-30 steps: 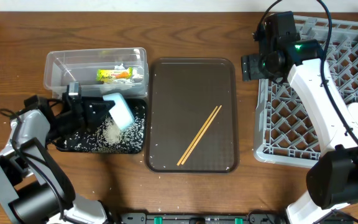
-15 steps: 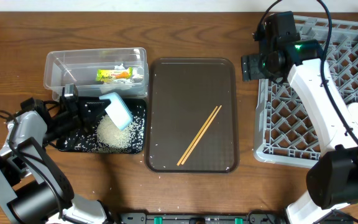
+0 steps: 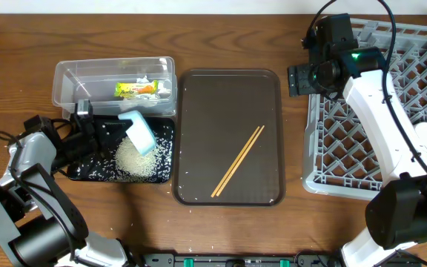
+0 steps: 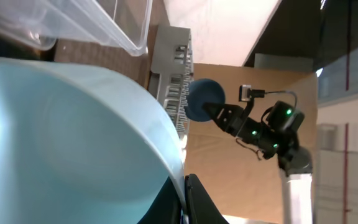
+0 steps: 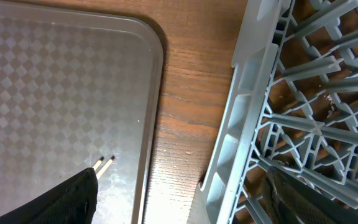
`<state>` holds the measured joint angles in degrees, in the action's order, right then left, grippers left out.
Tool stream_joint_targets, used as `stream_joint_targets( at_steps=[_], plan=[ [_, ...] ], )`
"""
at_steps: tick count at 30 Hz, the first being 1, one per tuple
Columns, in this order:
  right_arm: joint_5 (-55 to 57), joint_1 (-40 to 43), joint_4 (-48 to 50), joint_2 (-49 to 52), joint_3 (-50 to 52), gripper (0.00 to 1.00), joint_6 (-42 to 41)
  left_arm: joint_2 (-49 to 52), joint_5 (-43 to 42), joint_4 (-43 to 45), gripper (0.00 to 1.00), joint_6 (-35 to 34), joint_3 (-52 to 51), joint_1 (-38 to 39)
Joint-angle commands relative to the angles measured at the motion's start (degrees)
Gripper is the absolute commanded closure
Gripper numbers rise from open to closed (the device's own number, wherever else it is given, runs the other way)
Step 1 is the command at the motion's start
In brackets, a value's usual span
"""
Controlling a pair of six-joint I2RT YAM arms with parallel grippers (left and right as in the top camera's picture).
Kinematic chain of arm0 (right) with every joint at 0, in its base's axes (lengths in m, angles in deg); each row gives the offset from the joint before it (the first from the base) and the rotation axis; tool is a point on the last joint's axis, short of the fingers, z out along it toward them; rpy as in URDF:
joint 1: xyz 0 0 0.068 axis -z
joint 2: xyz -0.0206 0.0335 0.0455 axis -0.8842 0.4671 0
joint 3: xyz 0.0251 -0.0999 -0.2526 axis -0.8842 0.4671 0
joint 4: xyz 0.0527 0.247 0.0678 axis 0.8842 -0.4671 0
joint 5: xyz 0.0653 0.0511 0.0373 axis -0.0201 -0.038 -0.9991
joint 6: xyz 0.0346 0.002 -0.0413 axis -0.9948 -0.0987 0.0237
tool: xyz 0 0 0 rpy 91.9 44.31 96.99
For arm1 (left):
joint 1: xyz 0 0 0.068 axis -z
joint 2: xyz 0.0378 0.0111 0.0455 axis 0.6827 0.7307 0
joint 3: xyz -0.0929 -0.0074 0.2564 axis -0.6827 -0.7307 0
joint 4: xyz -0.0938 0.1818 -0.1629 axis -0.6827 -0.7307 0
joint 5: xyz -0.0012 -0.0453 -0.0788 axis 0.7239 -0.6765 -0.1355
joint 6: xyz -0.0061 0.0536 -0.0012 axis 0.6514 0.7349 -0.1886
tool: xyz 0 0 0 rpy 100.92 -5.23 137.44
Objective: Sort waste into correct bins and load items into the dishwasher rack
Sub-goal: 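Tip the rice bowl over the black tray to dump the rice, then carry the empty bowl right and set it on the brown tray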
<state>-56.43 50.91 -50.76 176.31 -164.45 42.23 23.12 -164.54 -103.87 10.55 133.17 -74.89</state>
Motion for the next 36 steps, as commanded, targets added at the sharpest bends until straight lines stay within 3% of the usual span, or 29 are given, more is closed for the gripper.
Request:
stream_joint_targets(
  at_steps=[1,3,4,10,17,24,30,36],
  plan=[
    [0.6,0.5,0.1,-0.1,0.2,0.16,-0.6,0.2,3.1,0.7,0.94,-0.9,0.2,-0.2],
    [0.6,0.5,0.1,-0.1,0.2,0.16,-0.6,0.2,-1.0,0.2,0.94,0.1,0.2,-0.2],
    [0.6,0.5,0.0,-0.1,0.2,0.16,-0.6,0.1,-4.7,-0.8,0.94,3.8,0.2,0.0],
    [0.6,0.5,-0.1,-0.1,0.2,0.16,0.0,-0.8,-0.5,-3.1,0.94,4.9,0.3,1.7],
    [0.6,0.5,0.3,-0.1,0.2,0.16,0.0,-10.2,13.2,-3.3,0.94,4.4,1.1,11.5],
    [0.6,0.5,1.0,-0.1,0.2,0.16,0.0,-18.3,35.1,10.7,0.94,-9.9,1.8,29.7],
    [0.6,0.5,1.0,-0.1,0.2,0.16,0.0,-15.4,49.0,24.4,0.94,-16.4,1.8,46.6],
    [0.6,0.5,1.0,-0.1,0.2,0.16,0.0,-8.5,62.2,32.4,0.94,-17.1,1.8,57.0]
  ],
)
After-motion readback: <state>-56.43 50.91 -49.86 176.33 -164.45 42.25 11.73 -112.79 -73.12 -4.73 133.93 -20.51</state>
